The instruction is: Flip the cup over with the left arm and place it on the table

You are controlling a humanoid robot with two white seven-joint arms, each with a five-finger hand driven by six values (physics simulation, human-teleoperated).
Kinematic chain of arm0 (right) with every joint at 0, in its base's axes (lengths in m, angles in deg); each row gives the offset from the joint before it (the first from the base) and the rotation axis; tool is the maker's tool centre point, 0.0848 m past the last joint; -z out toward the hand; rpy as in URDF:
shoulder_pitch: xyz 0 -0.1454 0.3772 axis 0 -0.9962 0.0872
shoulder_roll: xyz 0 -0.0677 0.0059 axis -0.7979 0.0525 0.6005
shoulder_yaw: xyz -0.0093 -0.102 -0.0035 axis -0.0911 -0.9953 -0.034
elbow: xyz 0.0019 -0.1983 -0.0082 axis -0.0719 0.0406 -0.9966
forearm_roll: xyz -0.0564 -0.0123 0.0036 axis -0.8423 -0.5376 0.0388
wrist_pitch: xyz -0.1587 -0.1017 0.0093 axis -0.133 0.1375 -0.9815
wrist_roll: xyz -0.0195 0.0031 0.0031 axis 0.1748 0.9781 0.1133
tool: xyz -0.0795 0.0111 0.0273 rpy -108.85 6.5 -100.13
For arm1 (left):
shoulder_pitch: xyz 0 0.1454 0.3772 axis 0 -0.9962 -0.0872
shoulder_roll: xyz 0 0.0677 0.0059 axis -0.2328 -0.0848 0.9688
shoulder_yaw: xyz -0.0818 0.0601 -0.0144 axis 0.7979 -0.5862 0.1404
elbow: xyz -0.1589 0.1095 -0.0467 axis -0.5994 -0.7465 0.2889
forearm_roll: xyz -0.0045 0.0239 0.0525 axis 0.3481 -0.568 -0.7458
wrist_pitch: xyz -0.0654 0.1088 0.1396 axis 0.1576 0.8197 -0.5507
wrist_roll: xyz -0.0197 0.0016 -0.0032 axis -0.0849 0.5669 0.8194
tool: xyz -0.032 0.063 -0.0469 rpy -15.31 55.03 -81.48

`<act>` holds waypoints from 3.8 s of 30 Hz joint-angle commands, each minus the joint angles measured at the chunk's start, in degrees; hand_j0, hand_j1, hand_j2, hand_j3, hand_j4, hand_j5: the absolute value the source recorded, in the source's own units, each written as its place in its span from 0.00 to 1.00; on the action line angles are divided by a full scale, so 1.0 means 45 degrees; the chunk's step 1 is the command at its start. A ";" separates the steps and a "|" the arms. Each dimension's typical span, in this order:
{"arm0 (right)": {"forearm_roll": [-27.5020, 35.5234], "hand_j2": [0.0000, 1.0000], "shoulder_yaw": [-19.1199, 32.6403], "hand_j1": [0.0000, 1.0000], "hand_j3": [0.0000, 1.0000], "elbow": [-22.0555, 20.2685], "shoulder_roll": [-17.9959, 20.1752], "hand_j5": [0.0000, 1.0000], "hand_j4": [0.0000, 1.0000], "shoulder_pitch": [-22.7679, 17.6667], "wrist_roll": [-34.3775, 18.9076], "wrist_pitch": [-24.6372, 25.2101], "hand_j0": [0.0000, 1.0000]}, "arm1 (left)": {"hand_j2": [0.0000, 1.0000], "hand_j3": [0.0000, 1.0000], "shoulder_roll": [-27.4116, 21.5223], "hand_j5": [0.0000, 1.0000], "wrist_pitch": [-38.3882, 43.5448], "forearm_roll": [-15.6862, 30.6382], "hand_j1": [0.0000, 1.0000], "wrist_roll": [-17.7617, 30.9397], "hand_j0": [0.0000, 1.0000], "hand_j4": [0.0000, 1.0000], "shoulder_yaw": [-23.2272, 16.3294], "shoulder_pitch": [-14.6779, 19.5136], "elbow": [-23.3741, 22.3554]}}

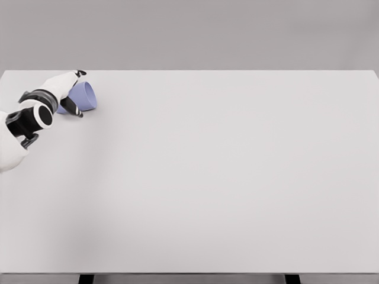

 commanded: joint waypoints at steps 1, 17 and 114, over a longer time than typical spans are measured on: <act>0.0004 1.00 0.0003 1.00 1.00 -0.0001 0.0000 1.00 1.00 0.0000 -0.0004 -0.0002 1.00 | 0.99 0.99 0.0093 0.99 -0.0028 -0.0325 0.99 -0.0005 0.99 0.99 0.0004 0.0000 -0.0089; 0.0004 1.00 0.0003 1.00 1.00 -0.0001 0.0000 1.00 1.00 0.0000 -0.0004 -0.0002 1.00 | 0.99 0.99 0.0328 0.99 -0.0048 -0.0325 0.99 -0.0005 0.99 0.99 -0.0191 0.0020 -0.0791; 0.0004 1.00 0.0003 1.00 1.00 -0.0001 0.0000 1.00 1.00 0.0000 -0.0004 -0.0002 1.00 | 0.64 0.64 0.0542 0.64 -0.8388 1.0573 0.64 0.6855 0.64 0.64 0.3872 -0.2324 -0.3682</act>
